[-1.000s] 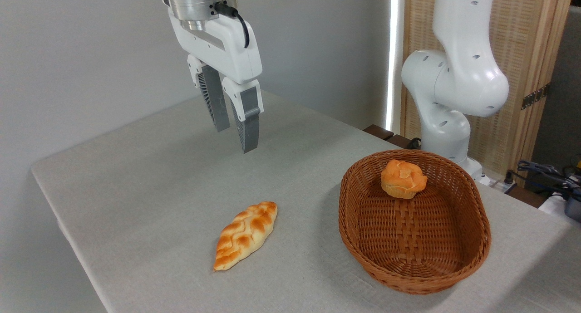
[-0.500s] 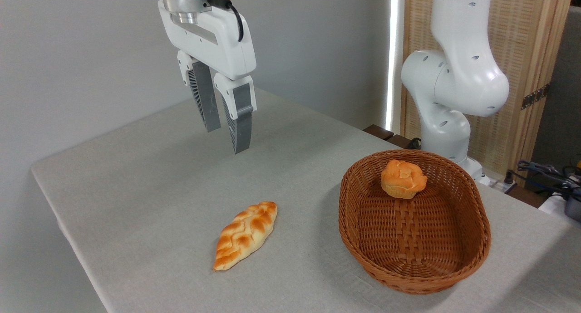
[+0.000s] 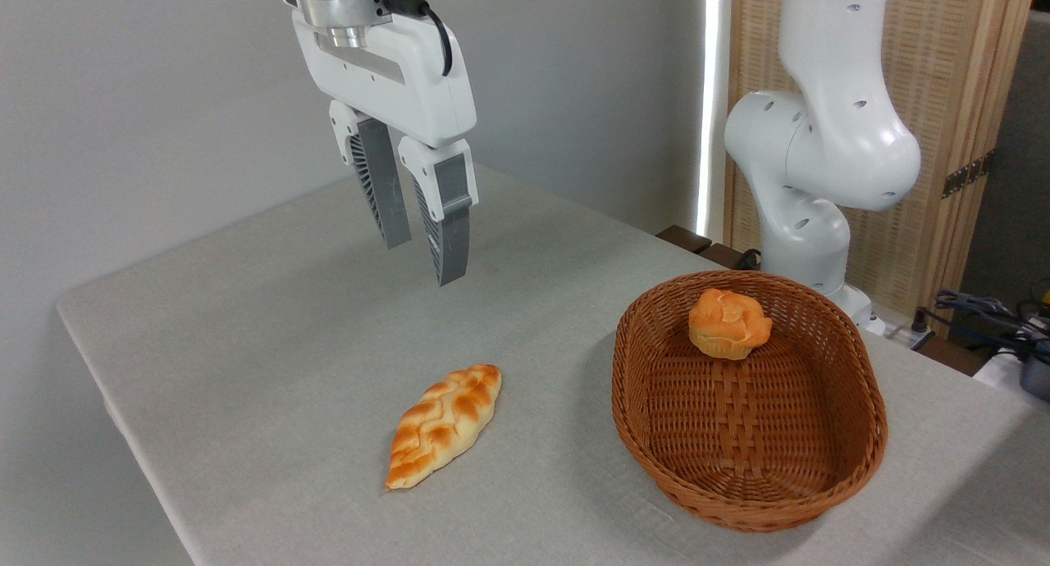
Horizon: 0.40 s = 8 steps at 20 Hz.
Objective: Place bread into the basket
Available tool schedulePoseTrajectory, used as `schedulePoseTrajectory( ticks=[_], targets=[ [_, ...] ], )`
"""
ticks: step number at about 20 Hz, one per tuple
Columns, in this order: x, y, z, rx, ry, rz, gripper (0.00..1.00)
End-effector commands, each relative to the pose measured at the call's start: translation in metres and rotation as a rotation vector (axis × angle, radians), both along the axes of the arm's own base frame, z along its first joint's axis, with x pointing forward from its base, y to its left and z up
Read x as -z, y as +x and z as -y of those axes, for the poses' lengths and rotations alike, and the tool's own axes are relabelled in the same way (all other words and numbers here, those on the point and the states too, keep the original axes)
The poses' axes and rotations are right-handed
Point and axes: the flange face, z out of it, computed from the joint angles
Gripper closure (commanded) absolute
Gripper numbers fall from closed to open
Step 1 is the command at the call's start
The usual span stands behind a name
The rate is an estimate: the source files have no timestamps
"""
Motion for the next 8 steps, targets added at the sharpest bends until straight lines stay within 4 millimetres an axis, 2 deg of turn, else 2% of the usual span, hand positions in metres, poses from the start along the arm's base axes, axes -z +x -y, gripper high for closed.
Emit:
schedulePoseTrajectory(
  ticks=[1, 8],
  targets=[
    [-0.004, 0.001, -0.0001, 0.005, 0.014, -0.011, 0.0],
    [-0.0041, 0.0007, -0.0033, -0.011, 0.005, -0.012, 0.0]
  ],
)
